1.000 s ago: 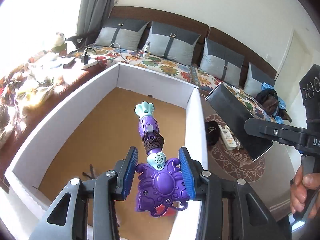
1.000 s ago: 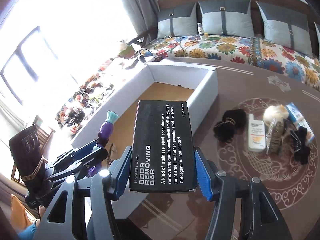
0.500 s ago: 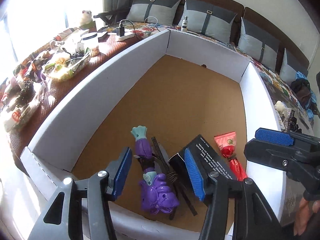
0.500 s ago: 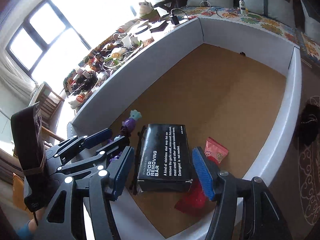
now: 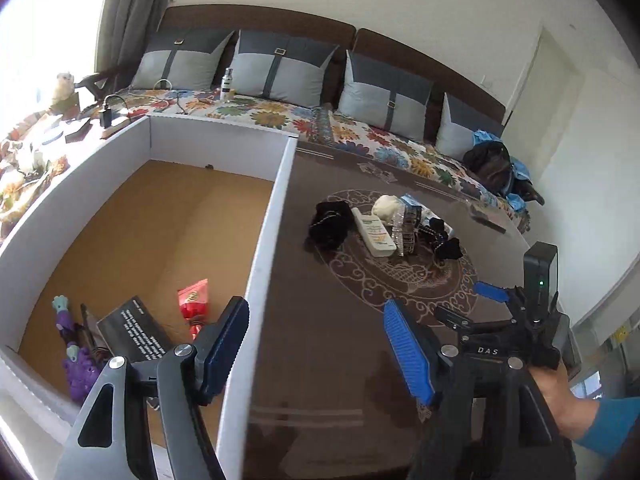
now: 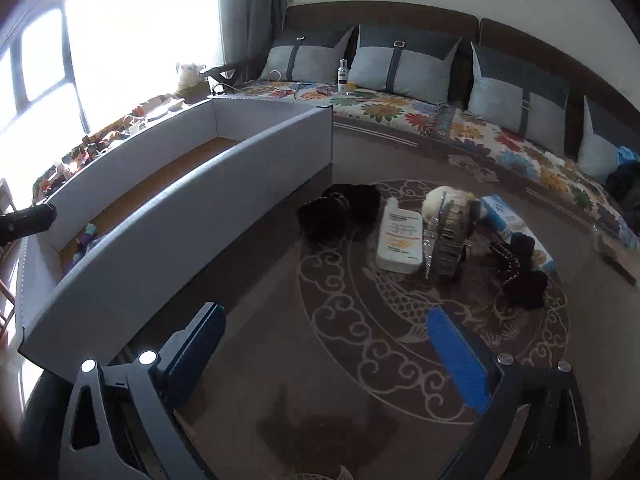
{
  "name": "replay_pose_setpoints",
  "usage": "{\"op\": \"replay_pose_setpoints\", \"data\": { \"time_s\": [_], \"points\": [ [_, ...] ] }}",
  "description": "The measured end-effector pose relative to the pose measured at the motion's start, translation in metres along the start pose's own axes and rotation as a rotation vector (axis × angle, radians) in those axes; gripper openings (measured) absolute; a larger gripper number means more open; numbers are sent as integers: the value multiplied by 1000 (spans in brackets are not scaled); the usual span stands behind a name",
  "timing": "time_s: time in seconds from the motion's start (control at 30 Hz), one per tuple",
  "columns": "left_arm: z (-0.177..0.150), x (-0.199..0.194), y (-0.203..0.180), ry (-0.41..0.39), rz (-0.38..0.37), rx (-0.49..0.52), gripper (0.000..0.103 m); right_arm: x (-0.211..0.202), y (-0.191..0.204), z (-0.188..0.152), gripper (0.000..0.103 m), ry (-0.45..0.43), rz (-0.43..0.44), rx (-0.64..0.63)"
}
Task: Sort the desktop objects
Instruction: 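Release both items into the box and bring both open tools back over the table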
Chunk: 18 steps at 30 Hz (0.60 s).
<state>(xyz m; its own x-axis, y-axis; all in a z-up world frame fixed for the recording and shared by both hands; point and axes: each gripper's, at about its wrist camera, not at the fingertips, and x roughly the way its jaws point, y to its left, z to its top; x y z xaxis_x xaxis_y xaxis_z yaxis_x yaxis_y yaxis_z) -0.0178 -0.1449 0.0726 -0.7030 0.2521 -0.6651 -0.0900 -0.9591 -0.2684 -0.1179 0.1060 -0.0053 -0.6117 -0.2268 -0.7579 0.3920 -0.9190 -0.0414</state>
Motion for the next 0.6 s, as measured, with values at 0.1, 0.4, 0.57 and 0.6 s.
{"op": "replay_pose_setpoints", "data": {
  "time_s": [0.1, 0.4, 0.57, 0.6],
  "points": [
    [-14, 25, -56, 47, -60, 85, 86, 0, -66, -38, 101, 45, -90, 111],
    [-58, 151, -118, 291, -39, 153, 86, 6, -145, -82, 101, 118, -188, 301],
    [-46, 181, -105, 263, 21, 94, 86, 11, -140, -90, 103, 109, -198, 301],
    [-43, 186, -104, 266, 38, 100, 86, 12, -140, -89, 103, 109, -197, 301]
  ]
}}
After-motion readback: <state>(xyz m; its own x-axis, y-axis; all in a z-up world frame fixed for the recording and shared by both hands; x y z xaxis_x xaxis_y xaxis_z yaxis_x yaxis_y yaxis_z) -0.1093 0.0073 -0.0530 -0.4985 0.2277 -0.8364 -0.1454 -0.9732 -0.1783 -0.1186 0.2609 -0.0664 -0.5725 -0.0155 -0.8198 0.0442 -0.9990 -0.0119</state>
